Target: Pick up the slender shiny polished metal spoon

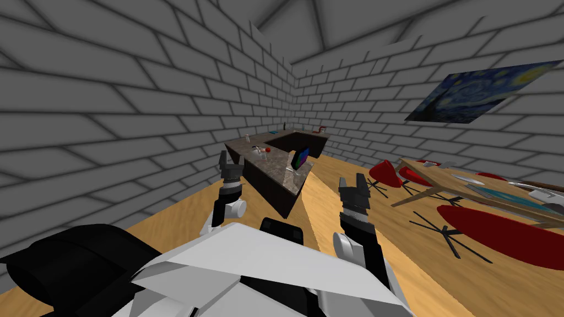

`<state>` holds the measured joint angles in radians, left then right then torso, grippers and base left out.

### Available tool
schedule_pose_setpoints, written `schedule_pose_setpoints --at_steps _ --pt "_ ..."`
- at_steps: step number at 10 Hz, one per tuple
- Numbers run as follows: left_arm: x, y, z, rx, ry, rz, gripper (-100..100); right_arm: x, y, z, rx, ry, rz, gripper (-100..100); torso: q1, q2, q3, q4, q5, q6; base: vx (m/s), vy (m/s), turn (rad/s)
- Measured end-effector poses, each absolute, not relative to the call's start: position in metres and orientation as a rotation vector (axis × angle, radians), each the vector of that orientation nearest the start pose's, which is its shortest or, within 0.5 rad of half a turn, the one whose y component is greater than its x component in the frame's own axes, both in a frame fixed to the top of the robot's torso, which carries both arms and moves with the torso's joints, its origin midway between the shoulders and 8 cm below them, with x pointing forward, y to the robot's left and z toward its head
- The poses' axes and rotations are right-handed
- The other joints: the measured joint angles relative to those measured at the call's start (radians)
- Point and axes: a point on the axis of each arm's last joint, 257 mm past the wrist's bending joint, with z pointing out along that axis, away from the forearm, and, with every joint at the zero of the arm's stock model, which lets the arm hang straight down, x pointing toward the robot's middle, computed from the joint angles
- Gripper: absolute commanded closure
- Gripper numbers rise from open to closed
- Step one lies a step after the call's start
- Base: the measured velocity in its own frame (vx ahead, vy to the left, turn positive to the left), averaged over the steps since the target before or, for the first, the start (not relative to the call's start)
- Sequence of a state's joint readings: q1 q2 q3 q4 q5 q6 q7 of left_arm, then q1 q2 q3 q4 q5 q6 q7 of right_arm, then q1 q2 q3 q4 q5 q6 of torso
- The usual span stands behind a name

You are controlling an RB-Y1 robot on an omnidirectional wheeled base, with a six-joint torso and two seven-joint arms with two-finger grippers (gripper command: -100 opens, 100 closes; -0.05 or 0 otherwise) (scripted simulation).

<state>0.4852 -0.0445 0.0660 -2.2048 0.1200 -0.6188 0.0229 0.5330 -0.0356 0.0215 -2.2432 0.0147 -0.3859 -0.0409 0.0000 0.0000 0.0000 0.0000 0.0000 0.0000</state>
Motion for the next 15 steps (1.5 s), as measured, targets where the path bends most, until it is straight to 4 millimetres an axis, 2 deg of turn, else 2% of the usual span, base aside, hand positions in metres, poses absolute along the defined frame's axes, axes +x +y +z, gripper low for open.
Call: schedule_pose_setpoints --at_steps 4,5,8,11,14,15 --pt "0.33 0.32 0.018 -0.715 0.441 -1.337 0 0.375 -0.253 -0.048 0.71 0.904 1.302 -100 -0.01 0.001 0.001 0.0 -0.002 0.0 -0.03 -0.148 0.09" --pt "0.33 0.32 0.018 -0.715 0.441 -1.337 0 0.379 -0.248 -0.059 0.69 0.947 1.302 -100 -0.012 0.002 0.001 0.0 -0.003 0.0 -0.035 -0.189 0.114" --pt "0.33 0.32 0.018 -0.715 0.441 -1.337 0 0.381 -0.228 -0.081 0.628 1.06 1.304 -100 -0.008 0.001 0.0 0.0 -0.002 0.0 -0.024 -0.119 0.094" --pt "0.33 0.32 0.018 -0.715 0.441 -1.337 0 0.38 -0.215 -0.112 0.567 1.181 1.299 -100 -0.008 0.001 0.0 0.0 -0.002 0.0 -0.023 -0.095 0.074" --pt "0.33 0.32 0.018 -0.715 0.441 -1.337 0 0.381 -0.207 -0.135 0.514 1.281 1.288 -100 -0.005 0.001 0.001 0.0 -0.001 0.0 -0.026 -0.074 0.108" --pt "0.33 0.32 0.018 -0.715 0.441 -1.337 0 0.38 -0.202 -0.151 0.494 1.326 1.282 -100 -0.005 0.0 0.0 0.0 -0.001 0.0 -0.019 -0.066 0.075"
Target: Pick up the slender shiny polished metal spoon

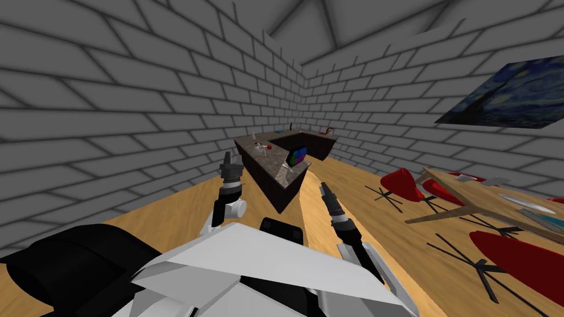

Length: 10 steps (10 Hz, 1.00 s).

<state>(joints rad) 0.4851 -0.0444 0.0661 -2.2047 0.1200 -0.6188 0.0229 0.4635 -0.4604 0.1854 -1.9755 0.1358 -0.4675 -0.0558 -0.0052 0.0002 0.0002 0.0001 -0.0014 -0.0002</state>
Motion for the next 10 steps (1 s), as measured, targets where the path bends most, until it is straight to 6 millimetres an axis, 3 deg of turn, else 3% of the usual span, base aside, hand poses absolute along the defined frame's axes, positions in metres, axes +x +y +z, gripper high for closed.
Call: schedule_pose_setpoints --at_steps 7,10 --pt "0.329 0.32 0.018 -0.715 0.441 -1.337 0 0.366 -0.203 -0.217 0.365 1.58 1.225 -100 0.002 0.0 0.0 0.0 0.0 0.001 -0.026 -0.054 0.122" --pt "0.33 0.32 0.018 -0.715 0.441 -1.337 0 0.356 -0.217 -0.254 0.311 1.706 1.18 -100 0.003 -0.001 0.0 0.0 0.001 0.0 -0.019 -0.031 0.122"
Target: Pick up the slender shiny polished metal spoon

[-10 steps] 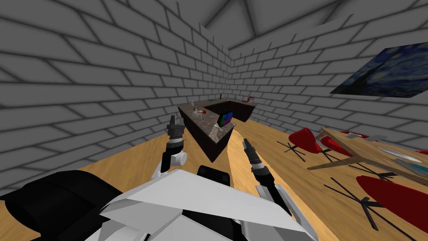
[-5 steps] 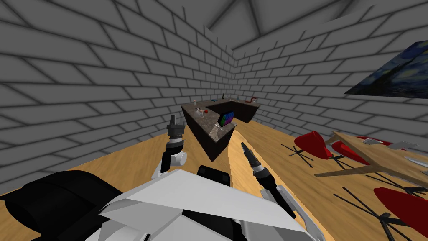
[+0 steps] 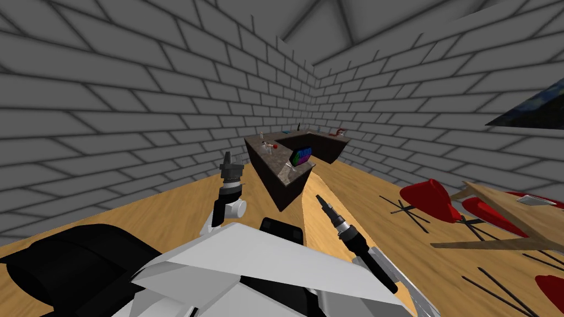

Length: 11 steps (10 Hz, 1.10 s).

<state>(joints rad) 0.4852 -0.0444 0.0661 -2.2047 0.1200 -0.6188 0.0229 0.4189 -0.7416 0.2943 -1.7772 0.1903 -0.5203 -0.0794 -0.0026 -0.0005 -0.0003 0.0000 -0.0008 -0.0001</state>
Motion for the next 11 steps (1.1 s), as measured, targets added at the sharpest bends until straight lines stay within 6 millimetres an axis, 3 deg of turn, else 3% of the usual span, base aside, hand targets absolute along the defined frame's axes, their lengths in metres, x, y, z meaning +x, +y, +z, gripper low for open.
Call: schedule_pose_setpoints --at_steps 3,6,11 --pt "0.329 0.32 0.018 -0.715 0.441 -1.337 0 0.346 -0.23 -0.28 0.259 1.816 1.13 -100 0.001 -0.001 0.0 0.0 0.0 0.001 -0.013 -0.013 0.139" --pt "0.33 0.32 0.018 -0.715 0.441 -1.337 0 0.331 -0.255 -0.314 0.211 1.941 1.063 -100 0.003 -0.001 0.0 0.0 0.001 0.0 -0.009 0.002 0.138" --pt "0.329 0.32 0.018 -0.715 0.441 -1.337 0 0.312 -0.304 -0.348 0.143 2.115 0.937 -100 0.004 -0.002 -0.001 0.0 0.001 0.001 0.003 0.026 0.15"
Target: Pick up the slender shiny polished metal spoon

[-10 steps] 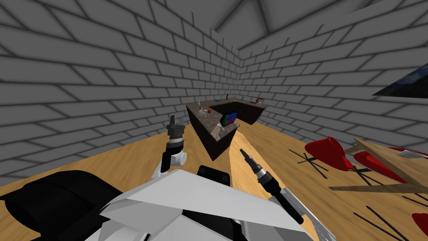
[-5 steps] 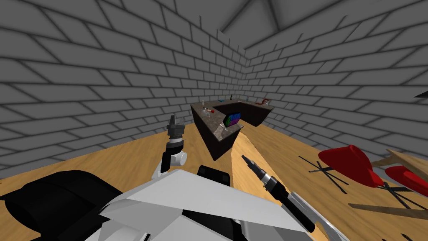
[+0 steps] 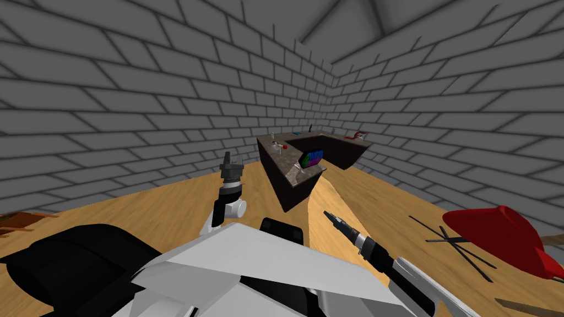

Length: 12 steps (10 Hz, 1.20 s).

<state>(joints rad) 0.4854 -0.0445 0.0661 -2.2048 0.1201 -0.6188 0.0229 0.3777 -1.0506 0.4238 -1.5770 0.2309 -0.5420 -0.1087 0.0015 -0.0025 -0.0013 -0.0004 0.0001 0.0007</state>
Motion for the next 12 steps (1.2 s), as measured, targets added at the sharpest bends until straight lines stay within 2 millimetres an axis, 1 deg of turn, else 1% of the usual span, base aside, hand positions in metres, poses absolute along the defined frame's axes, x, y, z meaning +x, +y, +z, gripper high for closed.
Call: schedule_pose_setpoints --at_steps 2,3,4,5,6,7,8,9,10,11,12 --pt "0.329 0.32 0.018 -0.715 0.441 -1.337 0 0.302 -0.334 -0.362 0.124 2.183 0.875 -100 0.001 -0.001 0.0 0.0 0.0 0.0 0.014 0.044 0.139" --pt "0.329 0.32 0.018 -0.715 0.441 -1.337 0 0.297 -0.352 -0.371 0.115 2.226 0.833 -100 0.002 -0.001 0.0 0.0 0.0 -0.001 0.017 0.045 0.119" --pt "0.329 0.32 0.018 -0.715 0.441 -1.337 0 0.294 -0.363 -0.374 0.108 2.25 0.807 -100 0.001 -0.001 0.0 0.0 0.0 0.0 0.037 0.062 0.187" --pt "0.329 0.32 0.018 -0.715 0.441 -1.337 0 0.286 -0.377 -0.38 0.103 2.287 0.769 -100 0.002 -0.002 -0.001 0.0 0.0 0.0 0.027 0.055 0.103" --pt "0.329 0.32 0.018 -0.715 0.441 -1.337 0 0.283 -0.389 -0.383 0.095 2.31 0.74 -100 0.002 -0.001 -0.001 0.0 0.001 0.0 0.036 0.086 0.202" --pt "0.329 0.32 0.018 -0.715 0.441 -1.337 0 0.28 -0.408 -0.385 0.091 2.343 0.698 -100 0.004 -0.002 -0.001 0.0 0.001 -0.001 0.035 0.064 0.103" --pt "0.329 0.32 0.018 -0.715 0.441 -1.337 0 0.277 -0.419 -0.385 0.086 2.363 0.673 -100 0.003 -0.002 -0.001 0.0 0.001 0.0 0.043 0.072 0.205" --pt "0.329 0.32 0.018 -0.715 0.441 -1.337 0 0.273 -0.435 -0.389 0.08 2.395 0.629 -100 0.003 -0.002 -0.001 0.0 0.001 -0.001 0.053 0.065 0.102" --pt "0.329 0.32 0.018 -0.715 0.441 -1.337 0 0.268 -0.445 -0.388 0.078 2.414 0.601 -100 0.003 -0.003 -0.001 -0.001 0.001 0.0 0.082 0.098 0.194" --pt "0.329 0.32 0.018 -0.715 0.441 -1.337 0 0.258 -0.463 -0.388 0.077 2.442 0.558 -100 0.005 -0.004 -0.002 -0.001 0.001 0.0 0.065 0.074 0.095" --pt "0.329 0.32 0.018 -0.715 0.441 -1.337 0 0.259 -0.474 -0.386 0.07 2.456 0.531 -100 0.004 -0.004 -0.002 -0.001 0.001 0.0 0.068 0.097 0.207"
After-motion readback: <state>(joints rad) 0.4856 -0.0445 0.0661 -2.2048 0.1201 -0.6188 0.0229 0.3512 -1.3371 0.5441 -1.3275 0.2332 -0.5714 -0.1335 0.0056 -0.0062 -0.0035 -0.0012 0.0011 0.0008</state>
